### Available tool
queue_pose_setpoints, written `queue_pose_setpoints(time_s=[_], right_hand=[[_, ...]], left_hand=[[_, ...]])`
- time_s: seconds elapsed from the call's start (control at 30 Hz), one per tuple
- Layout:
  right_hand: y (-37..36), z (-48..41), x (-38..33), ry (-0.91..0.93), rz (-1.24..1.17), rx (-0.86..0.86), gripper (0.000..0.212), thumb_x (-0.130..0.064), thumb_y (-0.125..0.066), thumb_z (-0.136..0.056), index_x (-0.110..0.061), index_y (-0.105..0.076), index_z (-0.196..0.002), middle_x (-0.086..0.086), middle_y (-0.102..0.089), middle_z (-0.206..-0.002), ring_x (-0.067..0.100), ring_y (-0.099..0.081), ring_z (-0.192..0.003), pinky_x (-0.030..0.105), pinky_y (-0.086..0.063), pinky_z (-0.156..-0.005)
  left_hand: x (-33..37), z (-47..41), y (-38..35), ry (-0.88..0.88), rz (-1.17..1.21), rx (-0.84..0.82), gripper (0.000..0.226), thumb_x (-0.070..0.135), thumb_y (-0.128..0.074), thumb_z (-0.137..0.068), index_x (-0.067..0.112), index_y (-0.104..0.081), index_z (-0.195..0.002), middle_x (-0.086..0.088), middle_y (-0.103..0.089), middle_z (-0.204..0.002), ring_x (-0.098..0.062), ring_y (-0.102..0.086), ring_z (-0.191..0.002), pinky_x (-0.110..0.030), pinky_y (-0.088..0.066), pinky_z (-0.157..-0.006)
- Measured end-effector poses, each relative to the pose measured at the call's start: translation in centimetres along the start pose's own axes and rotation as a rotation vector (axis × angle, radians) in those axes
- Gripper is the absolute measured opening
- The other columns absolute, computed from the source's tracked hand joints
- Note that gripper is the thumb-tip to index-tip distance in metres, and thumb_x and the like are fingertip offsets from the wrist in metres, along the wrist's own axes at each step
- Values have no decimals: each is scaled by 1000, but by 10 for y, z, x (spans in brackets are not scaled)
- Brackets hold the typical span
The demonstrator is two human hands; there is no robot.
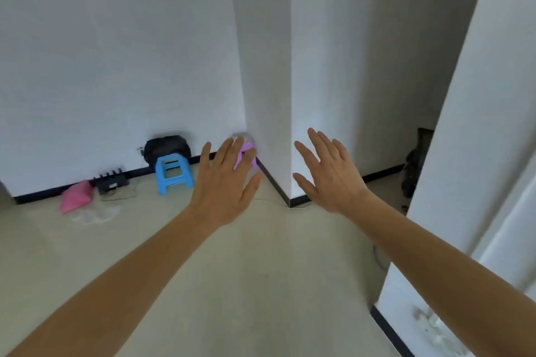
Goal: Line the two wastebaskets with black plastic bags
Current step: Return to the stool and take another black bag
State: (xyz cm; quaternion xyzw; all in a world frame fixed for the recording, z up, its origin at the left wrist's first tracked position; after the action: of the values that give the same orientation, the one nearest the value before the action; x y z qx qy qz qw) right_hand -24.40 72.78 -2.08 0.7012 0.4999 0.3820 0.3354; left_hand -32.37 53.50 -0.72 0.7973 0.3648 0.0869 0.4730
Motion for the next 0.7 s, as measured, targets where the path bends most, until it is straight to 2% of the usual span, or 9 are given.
queue_pose_setpoints(time_s=[0.13,0.3,0.5,0.7], right_hand=[[-58,-90,-31,132,-38,20,64,-50,-34,-98,-15,-31,-152,20,-20,-160,36,-25,-146,51,-20,-117],[-125,-218,-34,206,-92,23,64,-50,-33,-100,-14,-27,-153,20,-18,-161,36,-21,-147,52,-19,-118],[-190,-370,-43,271,-186,2,65,-50,-33,-101,-14,-22,-155,19,-12,-162,34,-16,-148,52,-18,-118],[-276,-496,-98,320,-258,-27,66,-50,-31,-101,-15,-16,-155,17,-8,-163,33,-13,-149,48,-13,-120]], left_hand=[[-78,-33,-47,164,17,51,54,44,-32,-99,10,-50,-137,-18,-45,-146,-35,-42,-135,-60,-26,-111],[-160,-114,-101,234,-60,99,54,44,-32,-99,8,-50,-135,-19,-45,-146,-37,-43,-132,-57,-25,-109],[-241,-192,-157,334,-98,39,57,45,-31,-98,7,-49,-136,-19,-41,-148,-37,-39,-136,-58,-25,-111],[-340,-225,-232,424,-143,-22,60,46,-28,-97,8,-48,-139,-19,-40,-150,-37,-37,-138,-57,-26,-111]])
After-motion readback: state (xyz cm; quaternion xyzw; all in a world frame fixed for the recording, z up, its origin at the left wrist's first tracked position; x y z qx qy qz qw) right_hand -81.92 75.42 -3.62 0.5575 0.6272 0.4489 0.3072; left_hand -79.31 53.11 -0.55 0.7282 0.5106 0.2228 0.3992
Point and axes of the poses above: each hand's wrist, its own z-axis away from the middle knuckle, its own y-axis out of the back of the hand, x = y × z, the point moved 5 cm from there along -z, towards the middle knuckle
